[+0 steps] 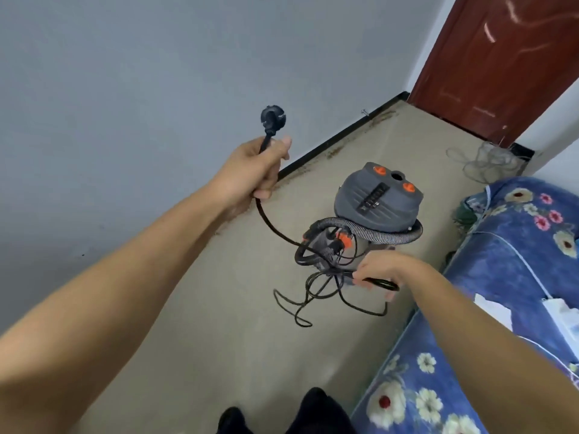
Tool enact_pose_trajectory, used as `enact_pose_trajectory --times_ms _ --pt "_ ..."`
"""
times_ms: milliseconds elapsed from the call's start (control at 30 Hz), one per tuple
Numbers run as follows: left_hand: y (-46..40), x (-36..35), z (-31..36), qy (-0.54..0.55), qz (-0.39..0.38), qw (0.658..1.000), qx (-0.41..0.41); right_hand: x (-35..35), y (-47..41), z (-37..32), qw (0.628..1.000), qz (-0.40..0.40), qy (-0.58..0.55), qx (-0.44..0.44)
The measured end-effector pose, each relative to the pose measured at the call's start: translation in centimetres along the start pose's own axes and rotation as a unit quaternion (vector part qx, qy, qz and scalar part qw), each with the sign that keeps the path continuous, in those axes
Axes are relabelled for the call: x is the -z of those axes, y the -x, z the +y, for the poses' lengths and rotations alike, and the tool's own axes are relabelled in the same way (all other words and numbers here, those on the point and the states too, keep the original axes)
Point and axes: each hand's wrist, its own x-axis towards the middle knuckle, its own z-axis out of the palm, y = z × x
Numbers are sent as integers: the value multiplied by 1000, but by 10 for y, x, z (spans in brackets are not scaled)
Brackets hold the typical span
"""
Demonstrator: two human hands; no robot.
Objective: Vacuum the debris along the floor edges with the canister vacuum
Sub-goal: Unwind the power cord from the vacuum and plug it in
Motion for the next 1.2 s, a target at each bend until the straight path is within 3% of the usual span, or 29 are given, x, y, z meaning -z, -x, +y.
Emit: enact_pose_trajectory --times_ms 67,133,367,467,500,567,633,700,767,833,900,1033,1133,1200 --pt "16 21 -1 30 -6 1000 1 -22 -5 -14 996 -16 71 -43" --pt "31 43 -4 44 -1 999 8 -43 -12 -23 997 -1 41 -69" --pt "72 82 -18 70 6 997 24 -84 -31 -53 959 180 218 -19" --pt "83 89 -5 154 5 988 -8 -93 -26 -58 911 169 376 -12" --pt "84 90 3 181 -5 983 -26 -93 -23 -59 911 146 387 -11" --pt "86 88 18 202 -36 977 -61 -87 -17 -66 944 114 308 28" --pt "86 79 28 177 -54 980 -79 -72 -7 -89 983 71 116 126" --pt "85 67 29 148 -43 986 -68 -57 7 -125 974 -17 -12 226" --pt "85 60 28 156 -10 987 -46 -55 18 -157 949 -114 4 295" --pt "84 61 33 192 34 980 -49 -69 17 -171 934 -171 53 308" --pt "82 70 45 221 84 968 -85 -94 4 -162 943 -147 101 281" --pt "79 94 71 185 187 952 -155 -126 -16 -120 978 39 41 202" --pt "74 103 67 131 223 953 -155 -107 -13 -123 962 26 -205 178" --pt "72 100 48 91 228 961 -129 -79 -7 -131 894 41 -411 175"
